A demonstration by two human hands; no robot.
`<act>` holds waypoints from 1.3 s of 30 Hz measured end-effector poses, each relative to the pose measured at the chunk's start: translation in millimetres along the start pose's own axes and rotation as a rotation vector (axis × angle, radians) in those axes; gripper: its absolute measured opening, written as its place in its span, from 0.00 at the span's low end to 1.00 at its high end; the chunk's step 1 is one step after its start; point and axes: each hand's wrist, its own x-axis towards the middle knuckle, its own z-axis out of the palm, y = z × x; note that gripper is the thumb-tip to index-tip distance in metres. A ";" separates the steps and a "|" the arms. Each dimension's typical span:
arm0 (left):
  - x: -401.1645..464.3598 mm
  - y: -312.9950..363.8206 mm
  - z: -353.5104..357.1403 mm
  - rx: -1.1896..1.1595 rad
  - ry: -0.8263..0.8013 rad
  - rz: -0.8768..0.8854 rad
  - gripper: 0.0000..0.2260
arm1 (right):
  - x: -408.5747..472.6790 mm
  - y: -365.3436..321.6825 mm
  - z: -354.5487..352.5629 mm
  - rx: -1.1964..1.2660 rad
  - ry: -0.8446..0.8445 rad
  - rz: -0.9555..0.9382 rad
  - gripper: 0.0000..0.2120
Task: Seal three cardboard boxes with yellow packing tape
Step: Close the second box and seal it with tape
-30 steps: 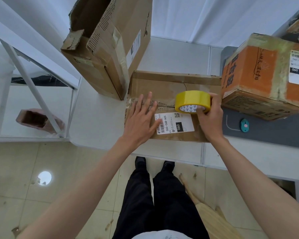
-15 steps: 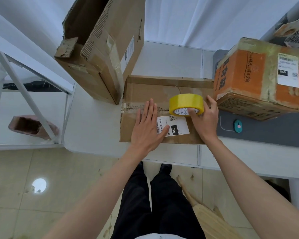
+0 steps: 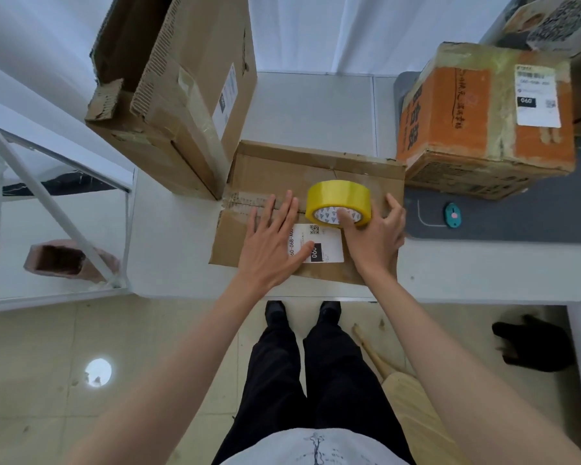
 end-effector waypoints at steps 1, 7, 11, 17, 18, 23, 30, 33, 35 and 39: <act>0.6 -0.7 -0.2 0.004 -0.005 0.002 0.39 | 1.4 -0.5 1.5 -0.006 -0.006 0.012 0.32; -0.9 0.9 -1.5 0.039 -0.017 0.003 0.38 | -2.4 2.2 -4.7 0.105 0.111 -0.064 0.09; -0.9 -0.5 -1.3 0.035 -0.030 -0.007 0.39 | -2.2 28.4 -51.5 0.348 0.307 -0.030 0.07; 0.1 -1.0 1.5 0.024 -0.010 0.009 0.39 | 8.4 42.0 -77.0 0.418 0.378 -0.053 0.20; -0.1 -2.0 1.1 0.021 -0.007 0.011 0.39 | 10.1 41.9 -73.6 0.446 0.394 -0.027 0.20; 2.0 8.9 -2.1 0.026 -0.050 -0.006 0.41 | 9.7 46.6 -61.6 0.579 0.368 0.188 0.11; 7.6 56.6 6.8 0.010 -0.007 0.037 0.40 | 13.3 53.9 -58.9 0.767 0.199 0.377 0.07; 18.4 81.7 11.7 -0.052 -0.027 0.046 0.40 | 14.5 58.7 -56.9 0.760 0.142 0.377 0.03; 25.0 94.7 13.3 -0.075 -0.032 0.063 0.41 | 15.7 65.5 -55.2 0.757 0.081 0.347 0.03; 29.5 106.7 19.3 -0.112 -0.033 0.076 0.42 | 15.4 70.9 -52.7 0.757 -0.054 0.361 0.11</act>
